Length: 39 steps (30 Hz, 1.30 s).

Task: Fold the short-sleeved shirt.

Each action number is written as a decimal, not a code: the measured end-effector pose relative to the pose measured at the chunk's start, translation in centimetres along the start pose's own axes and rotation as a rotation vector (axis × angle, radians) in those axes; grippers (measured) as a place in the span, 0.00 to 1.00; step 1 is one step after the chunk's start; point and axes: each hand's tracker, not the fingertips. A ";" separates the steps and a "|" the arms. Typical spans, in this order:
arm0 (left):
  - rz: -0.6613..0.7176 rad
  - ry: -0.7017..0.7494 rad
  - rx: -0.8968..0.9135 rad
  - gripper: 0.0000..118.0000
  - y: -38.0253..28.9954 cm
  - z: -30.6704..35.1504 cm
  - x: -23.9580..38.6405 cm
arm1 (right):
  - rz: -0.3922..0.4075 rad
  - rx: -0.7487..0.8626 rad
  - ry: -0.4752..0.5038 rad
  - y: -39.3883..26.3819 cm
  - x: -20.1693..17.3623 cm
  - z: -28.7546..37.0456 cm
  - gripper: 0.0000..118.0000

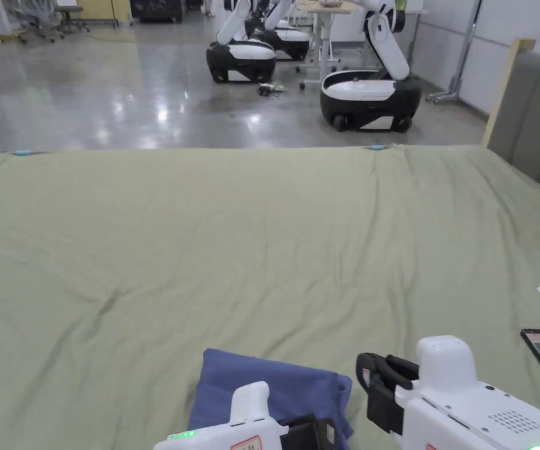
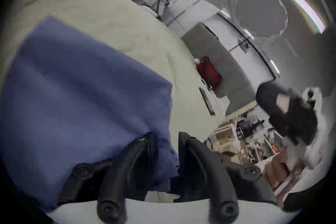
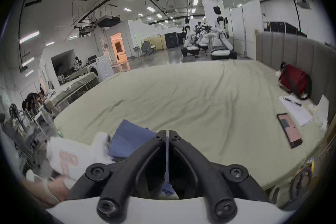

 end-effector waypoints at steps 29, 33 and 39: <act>0.344 -0.117 0.001 0.23 5.7 4.7 -11.0 | -0.394 -0.094 0.116 -5.6 3.3 -9.8 0.06; 0.166 -0.009 -0.020 0.23 8.0 11.0 -10.6 | -0.335 -0.042 0.146 -4.7 2.5 -8.6 0.06; 0.169 0.152 0.078 0.23 11.8 25.2 -17.8 | -0.312 -0.031 0.127 -4.7 0.3 -9.3 0.06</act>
